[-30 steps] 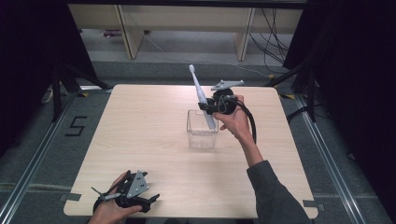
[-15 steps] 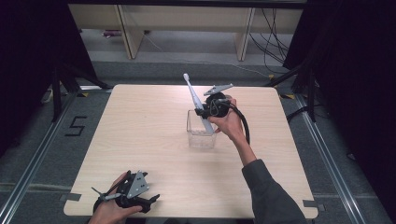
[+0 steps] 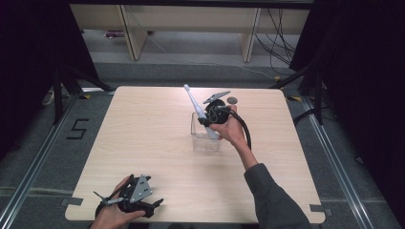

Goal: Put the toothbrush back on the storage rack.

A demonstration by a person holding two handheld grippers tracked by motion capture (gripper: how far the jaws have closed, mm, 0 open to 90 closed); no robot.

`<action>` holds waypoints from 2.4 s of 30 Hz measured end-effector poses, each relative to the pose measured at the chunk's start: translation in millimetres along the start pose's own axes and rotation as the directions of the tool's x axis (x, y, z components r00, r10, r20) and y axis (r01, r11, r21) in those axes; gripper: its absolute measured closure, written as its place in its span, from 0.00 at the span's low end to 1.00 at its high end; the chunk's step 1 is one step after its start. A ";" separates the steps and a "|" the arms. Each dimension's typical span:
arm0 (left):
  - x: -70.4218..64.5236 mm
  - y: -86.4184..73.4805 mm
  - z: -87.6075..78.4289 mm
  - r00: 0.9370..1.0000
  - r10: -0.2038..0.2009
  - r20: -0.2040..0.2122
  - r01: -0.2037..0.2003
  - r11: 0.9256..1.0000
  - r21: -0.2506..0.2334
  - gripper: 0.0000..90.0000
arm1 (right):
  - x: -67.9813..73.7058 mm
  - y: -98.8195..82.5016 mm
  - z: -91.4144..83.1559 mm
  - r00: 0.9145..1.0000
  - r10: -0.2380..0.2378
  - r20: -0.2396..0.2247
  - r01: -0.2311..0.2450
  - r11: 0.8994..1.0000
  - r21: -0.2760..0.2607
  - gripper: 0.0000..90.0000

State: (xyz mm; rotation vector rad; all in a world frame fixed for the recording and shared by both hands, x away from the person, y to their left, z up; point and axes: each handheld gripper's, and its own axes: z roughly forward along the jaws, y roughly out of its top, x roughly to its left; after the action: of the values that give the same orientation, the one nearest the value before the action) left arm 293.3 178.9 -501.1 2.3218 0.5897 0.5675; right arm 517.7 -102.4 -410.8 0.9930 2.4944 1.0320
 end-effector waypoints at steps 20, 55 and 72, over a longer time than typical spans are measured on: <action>-1.7 0.2 0.3 1.000 -0.009 0.008 0.009 1.000 -0.005 0.17 | 1.3 -5.9 14.1 1.000 0.004 0.031 -0.008 0.992 0.123 0.74; -0.4 0.1 0.5 1.000 0.004 0.005 -0.004 1.000 0.014 0.17 | -1.8 -6.7 -7.6 0.999 0.034 0.007 -0.034 0.998 0.058 0.52; -0.4 0.1 0.6 1.000 0.004 0.005 -0.005 1.000 0.015 0.17 | -1.9 -8.2 -21.4 1.000 -0.009 -0.002 0.009 1.000 -0.017 0.44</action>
State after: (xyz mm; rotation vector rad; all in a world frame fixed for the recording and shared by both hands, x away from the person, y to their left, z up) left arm 293.4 178.3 -501.6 2.3387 0.5886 0.5613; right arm 505.0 -119.1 -401.3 0.9757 2.4851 1.0512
